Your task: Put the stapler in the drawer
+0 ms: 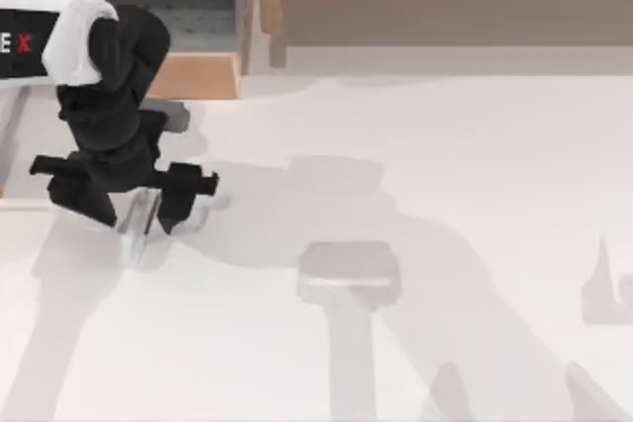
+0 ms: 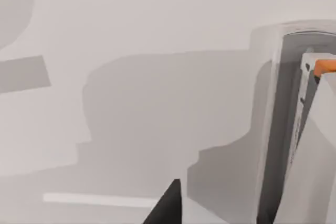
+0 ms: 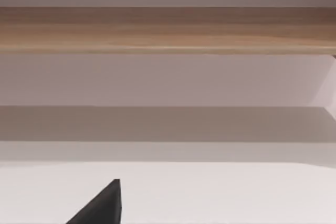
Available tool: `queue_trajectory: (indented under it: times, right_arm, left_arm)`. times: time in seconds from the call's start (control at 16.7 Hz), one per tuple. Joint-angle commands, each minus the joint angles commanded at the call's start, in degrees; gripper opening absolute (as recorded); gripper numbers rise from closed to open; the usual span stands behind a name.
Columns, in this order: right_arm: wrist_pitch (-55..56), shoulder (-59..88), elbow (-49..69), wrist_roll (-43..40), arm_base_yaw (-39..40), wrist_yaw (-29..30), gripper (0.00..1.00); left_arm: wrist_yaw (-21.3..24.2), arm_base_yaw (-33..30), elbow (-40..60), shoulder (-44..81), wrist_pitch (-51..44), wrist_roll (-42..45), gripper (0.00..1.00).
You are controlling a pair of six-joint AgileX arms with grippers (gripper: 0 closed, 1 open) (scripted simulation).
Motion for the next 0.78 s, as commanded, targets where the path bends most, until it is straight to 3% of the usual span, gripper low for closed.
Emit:
queue_trajectory:
  times: [0.36, 0.78]
  right_arm:
    - [0.0, 0.0, 0.0, 0.0, 0.0, 0.0, 1.00]
    - [0.0, 0.0, 0.0, 0.0, 0.0, 0.0, 1.00]
  left_arm:
    - [0.0, 0.0, 0.0, 0.0, 0.0, 0.0, 0.02]
    - [0.0, 0.0, 0.0, 0.0, 0.0, 0.0, 0.00]
